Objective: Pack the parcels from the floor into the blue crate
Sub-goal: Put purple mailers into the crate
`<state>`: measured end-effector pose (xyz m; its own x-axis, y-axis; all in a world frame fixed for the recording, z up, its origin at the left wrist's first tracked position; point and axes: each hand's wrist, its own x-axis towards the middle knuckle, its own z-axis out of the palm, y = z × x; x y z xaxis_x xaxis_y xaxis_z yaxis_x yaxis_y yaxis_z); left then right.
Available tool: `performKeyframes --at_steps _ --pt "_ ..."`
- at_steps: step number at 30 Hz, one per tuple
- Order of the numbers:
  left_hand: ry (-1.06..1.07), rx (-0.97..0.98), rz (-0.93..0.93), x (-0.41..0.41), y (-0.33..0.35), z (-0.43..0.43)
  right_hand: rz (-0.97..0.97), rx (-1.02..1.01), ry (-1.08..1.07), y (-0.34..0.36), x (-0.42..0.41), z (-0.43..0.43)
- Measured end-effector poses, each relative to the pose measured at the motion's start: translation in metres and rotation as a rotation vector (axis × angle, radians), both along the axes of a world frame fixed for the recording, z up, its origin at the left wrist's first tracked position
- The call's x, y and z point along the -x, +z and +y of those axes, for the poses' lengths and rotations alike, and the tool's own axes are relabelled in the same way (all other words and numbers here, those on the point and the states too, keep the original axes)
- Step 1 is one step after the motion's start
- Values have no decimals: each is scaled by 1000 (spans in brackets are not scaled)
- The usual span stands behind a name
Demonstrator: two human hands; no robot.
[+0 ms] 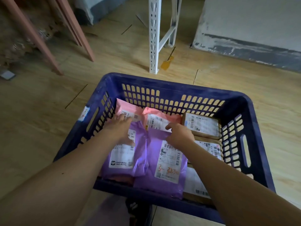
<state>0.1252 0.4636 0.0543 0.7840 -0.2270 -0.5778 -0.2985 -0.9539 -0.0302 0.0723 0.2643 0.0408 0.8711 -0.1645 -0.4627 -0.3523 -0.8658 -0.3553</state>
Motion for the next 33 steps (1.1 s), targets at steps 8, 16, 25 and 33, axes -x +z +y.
performKeyframes --at_steps 8,16,25,33 --pt "-280 -153 35 4 -6 0 183 158 156 -9 11 -12" --pt "229 121 -40 5 -2 12 60 -45 27 -4 3 -13" --pt "107 278 -309 -1 15 0 56 -167 -92 -9 -2 -13" --pt "-49 1 -172 9 7 11 -80 54 66 -18 7 16"
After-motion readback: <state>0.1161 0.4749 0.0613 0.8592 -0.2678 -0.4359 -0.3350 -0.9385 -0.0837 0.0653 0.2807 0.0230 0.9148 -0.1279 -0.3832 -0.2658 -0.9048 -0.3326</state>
